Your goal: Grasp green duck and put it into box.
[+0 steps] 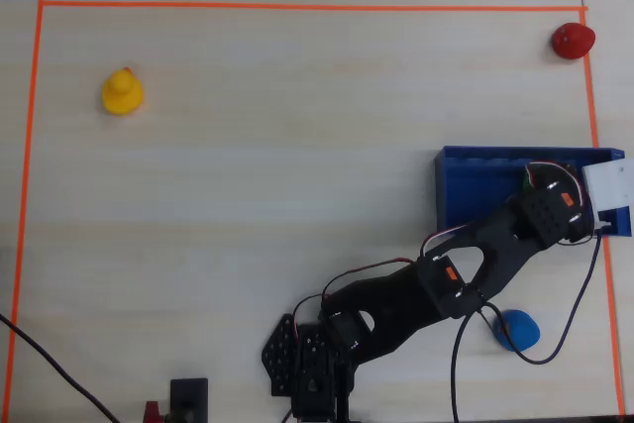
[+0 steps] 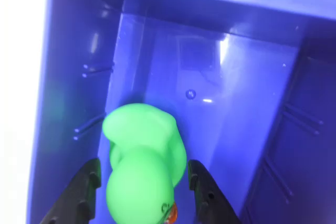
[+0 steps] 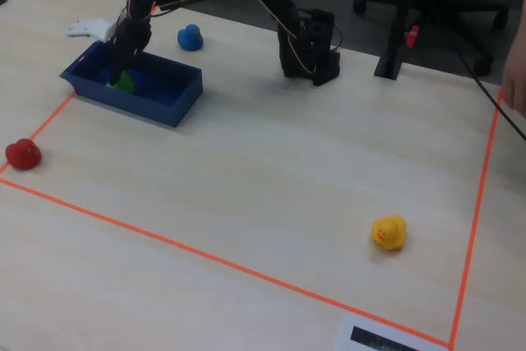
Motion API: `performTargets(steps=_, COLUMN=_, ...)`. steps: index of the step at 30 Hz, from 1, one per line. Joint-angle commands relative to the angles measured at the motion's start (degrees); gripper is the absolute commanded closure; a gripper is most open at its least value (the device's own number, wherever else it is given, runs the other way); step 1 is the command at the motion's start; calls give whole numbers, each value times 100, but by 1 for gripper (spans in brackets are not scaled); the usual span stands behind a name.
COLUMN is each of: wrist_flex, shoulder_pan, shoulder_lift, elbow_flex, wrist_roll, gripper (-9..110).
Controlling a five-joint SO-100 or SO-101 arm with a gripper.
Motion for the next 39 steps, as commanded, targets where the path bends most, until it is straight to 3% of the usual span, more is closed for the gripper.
performTargets(steps=1, wrist_flex=18, shoulder_pan=-185, shoulder_lift=703, elbow_flex=-281, wrist_roll=70, gripper=88)
performTargets(steps=5, wrist_flex=-97, shoulder_pan=-475, shoulder_lift=1283, elbow_flex=-325, wrist_roll=650, gripper=101)
performTargets(steps=11, wrist_flex=62, shoulder_pan=-1213, shoulder_lift=2619, elbow_flex=220, wrist_roll=958, gripper=101)
performTargets(steps=27, wrist_flex=-932, shoulder_pan=-4140, shoulder_lift=8068, elbow_flex=7075, wrist_roll=-123, gripper=101)
performTargets(steps=39, wrist_flex=-308, shoulder_pan=-4746, shoulder_lift=10389, elbow_flex=9475, wrist_roll=-510, gripper=101)
